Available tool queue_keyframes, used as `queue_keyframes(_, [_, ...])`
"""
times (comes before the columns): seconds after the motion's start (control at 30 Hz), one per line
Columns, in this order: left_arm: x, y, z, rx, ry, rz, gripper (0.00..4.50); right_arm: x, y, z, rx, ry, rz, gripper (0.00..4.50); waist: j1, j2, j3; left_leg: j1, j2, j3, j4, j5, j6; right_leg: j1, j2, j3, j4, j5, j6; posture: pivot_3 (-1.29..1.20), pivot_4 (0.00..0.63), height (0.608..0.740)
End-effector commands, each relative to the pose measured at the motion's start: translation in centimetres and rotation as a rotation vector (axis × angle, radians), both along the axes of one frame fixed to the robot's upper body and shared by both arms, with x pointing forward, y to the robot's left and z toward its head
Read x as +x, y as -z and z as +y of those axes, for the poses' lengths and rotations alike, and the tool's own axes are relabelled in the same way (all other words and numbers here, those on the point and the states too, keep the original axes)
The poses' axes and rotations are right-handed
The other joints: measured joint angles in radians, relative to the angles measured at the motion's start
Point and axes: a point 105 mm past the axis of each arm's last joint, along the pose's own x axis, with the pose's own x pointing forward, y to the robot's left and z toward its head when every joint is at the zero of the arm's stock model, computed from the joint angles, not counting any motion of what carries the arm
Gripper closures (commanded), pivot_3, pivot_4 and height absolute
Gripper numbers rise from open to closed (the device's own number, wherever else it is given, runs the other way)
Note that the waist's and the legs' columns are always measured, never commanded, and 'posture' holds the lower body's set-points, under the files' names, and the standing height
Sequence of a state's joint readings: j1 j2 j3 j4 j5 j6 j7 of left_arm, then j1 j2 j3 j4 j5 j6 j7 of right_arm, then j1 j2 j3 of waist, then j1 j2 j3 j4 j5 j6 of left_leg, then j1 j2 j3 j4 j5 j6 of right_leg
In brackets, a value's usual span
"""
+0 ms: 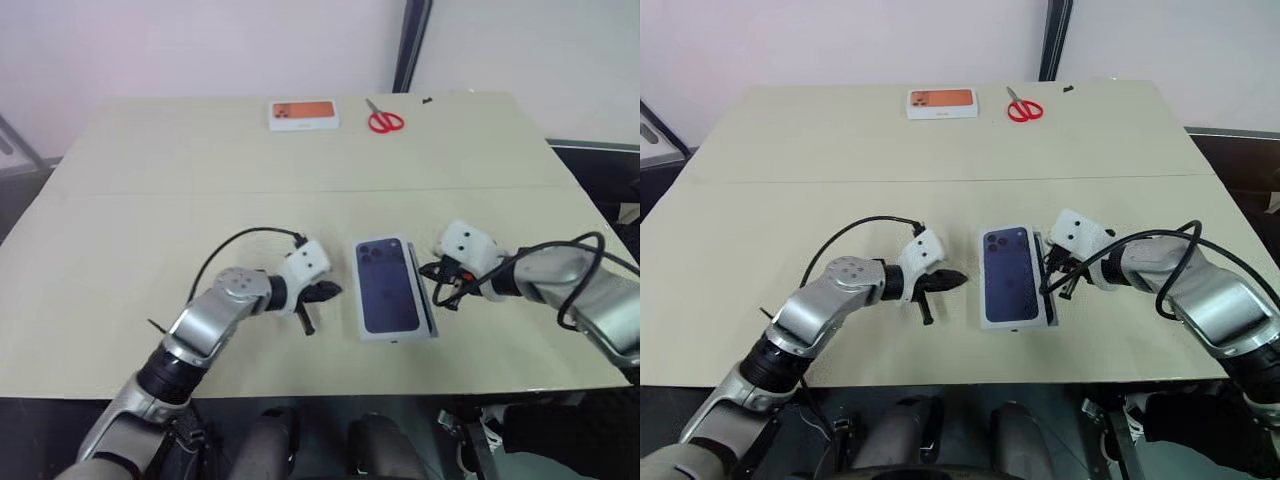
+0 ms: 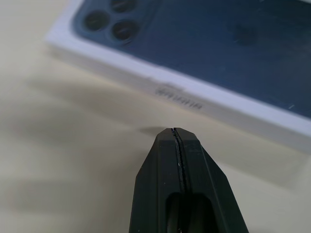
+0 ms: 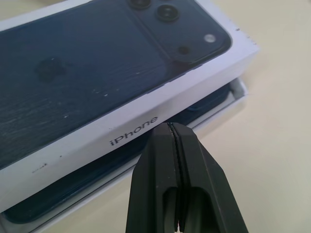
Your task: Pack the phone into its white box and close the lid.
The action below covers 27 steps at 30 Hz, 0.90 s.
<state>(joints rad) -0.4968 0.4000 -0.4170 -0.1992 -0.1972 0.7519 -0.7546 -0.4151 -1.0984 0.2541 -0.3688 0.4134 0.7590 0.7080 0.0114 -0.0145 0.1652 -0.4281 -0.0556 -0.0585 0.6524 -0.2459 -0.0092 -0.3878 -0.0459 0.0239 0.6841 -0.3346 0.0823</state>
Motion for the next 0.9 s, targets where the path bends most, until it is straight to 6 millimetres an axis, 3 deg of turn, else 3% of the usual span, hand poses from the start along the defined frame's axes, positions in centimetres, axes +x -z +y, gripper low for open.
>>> queue_keyframes(0.03, [0.2, -0.7, -1.0, -0.014, 0.006, -0.018, 4.5, -0.1, -0.9, 0.4, -0.008, -0.027, -0.04, 4.48, 0.0, 0.0, 0.0, 0.0, 0.0, 0.0, 0.0, 0.0, 0.0, 0.0, 0.0, 0.0, 0.0, 0.0, 0.0, 0.0, 0.15, 0.74])
queue_keyframes(0.33, [-0.4, -2.1, -2.8, -0.109, 0.042, -0.015, 4.5, -0.2, -0.9, 0.2, -0.016, -0.018, -0.047, 4.48, 0.0, 0.0, 0.0, 0.0, 0.0, 0.0, 0.0, 0.0, 0.0, 0.0, 0.0, 0.0, 0.0, 0.0, 0.0, 0.0, 0.15, 0.74])
queue_keyframes(0.9, [-0.6, -3.2, -3.5, -0.161, 0.054, -0.031, 4.5, -0.3, -0.1, -0.3, -0.028, 0.003, -0.02, 4.48, 0.0, 0.0, 0.0, 0.0, 0.0, 0.0, 0.001, 0.0, 0.0, 0.0, 0.0, 0.0, 0.0, 0.0, 0.0, 0.0, 0.15, 0.74])
